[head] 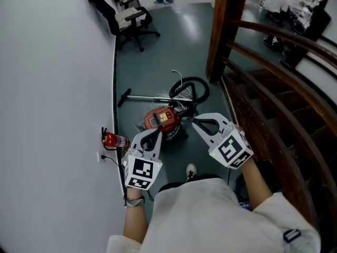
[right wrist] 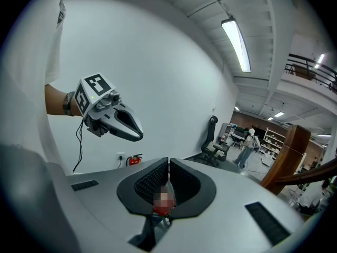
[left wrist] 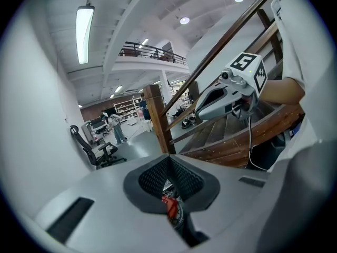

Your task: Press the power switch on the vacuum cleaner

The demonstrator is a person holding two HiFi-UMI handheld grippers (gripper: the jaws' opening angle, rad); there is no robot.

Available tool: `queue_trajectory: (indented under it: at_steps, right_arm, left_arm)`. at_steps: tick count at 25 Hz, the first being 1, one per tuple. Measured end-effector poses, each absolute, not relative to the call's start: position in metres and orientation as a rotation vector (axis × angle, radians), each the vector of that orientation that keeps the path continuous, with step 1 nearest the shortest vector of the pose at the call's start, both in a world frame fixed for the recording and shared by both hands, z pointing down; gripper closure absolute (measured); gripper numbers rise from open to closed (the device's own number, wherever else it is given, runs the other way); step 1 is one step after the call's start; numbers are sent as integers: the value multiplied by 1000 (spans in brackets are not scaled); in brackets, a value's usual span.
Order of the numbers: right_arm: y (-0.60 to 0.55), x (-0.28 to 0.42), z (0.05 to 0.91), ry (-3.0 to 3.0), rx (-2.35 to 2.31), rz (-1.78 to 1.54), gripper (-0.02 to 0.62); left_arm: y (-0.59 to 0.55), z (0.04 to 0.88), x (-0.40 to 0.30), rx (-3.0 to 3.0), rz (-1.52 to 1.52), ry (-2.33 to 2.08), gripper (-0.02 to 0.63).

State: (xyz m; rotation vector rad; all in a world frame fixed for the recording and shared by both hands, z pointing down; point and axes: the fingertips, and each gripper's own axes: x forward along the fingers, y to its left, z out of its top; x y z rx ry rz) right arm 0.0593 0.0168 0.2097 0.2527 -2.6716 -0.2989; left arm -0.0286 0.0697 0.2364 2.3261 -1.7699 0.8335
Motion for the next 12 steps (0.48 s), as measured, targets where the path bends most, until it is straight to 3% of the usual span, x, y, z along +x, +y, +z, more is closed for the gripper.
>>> queue_trajectory:
  at_steps: [12]
  right_arm:
    - [-3, 61, 221, -2657, 229, -277, 565]
  left_arm:
    - [56, 246, -24, 2281, 836, -1760, 606]
